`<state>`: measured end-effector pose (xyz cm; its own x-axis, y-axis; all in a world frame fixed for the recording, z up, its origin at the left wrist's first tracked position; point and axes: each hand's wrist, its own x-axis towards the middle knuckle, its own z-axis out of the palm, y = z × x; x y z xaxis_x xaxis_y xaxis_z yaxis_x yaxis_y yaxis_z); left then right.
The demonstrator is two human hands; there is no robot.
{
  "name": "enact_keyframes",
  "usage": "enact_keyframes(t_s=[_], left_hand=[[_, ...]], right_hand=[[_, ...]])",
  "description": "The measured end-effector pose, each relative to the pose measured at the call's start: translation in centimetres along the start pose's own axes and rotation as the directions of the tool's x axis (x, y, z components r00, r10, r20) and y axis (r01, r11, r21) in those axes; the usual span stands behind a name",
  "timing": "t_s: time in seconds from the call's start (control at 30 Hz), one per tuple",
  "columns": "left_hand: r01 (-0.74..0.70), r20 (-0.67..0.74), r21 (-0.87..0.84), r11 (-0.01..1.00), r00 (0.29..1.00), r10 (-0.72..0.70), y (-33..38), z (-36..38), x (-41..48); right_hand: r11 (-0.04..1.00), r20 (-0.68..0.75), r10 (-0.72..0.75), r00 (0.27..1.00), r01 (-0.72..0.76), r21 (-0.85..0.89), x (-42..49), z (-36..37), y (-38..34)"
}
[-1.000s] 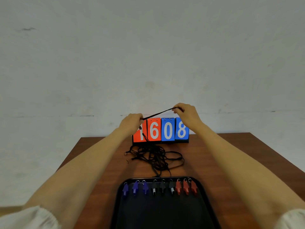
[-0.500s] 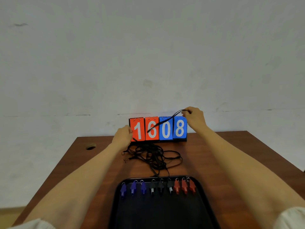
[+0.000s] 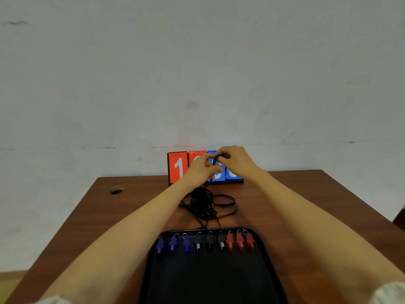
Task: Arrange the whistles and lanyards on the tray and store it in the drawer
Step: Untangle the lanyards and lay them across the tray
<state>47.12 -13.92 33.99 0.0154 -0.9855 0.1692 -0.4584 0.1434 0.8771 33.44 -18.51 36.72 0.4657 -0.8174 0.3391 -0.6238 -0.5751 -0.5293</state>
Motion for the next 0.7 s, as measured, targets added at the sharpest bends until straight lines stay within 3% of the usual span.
enact_keyframes(t_s=[0.1, 0.2, 0.33, 0.5, 0.63, 0.7], left_hand=[[0.014, -0.148, -0.042, 0.999, 0.989, -0.020, 0.1, -0.8, -0.8], [-0.010, -0.266, 0.074, 0.997, 0.963, 0.030, -0.6, -2.6, -2.5], [-0.014, -0.239, 0.395, 0.919, 0.964, 0.117, -3.2, -5.4, -5.1], [0.037, -0.189, 0.611, 0.791, 0.977, 0.101, -5.6, -7.1, -8.3], [0.036, -0.152, 0.767, 0.641, 0.980, 0.126, -6.7, -7.2, -10.6], [0.055, -0.145, 0.746, 0.664, 0.986, 0.081, -7.6, -7.3, -11.8]], right_hand=[[1.000, 0.013, -0.011, 1.000, 0.011, 0.021, -0.7, -0.8, -0.2], [0.999, 0.045, 0.017, 0.999, -0.020, 0.046, -1.9, -1.5, 0.3], [0.945, 0.005, 0.168, 0.986, -0.163, 0.284, -3.5, -1.7, 1.6], [0.855, 0.008, 0.283, 0.959, -0.256, 0.451, -6.1, -0.9, 3.1], [0.907, 0.024, 0.271, 0.962, -0.263, 0.328, -8.5, 0.0, 3.8], [0.938, 0.006, 0.255, 0.967, -0.248, 0.241, -10.0, 0.6, 4.3]])
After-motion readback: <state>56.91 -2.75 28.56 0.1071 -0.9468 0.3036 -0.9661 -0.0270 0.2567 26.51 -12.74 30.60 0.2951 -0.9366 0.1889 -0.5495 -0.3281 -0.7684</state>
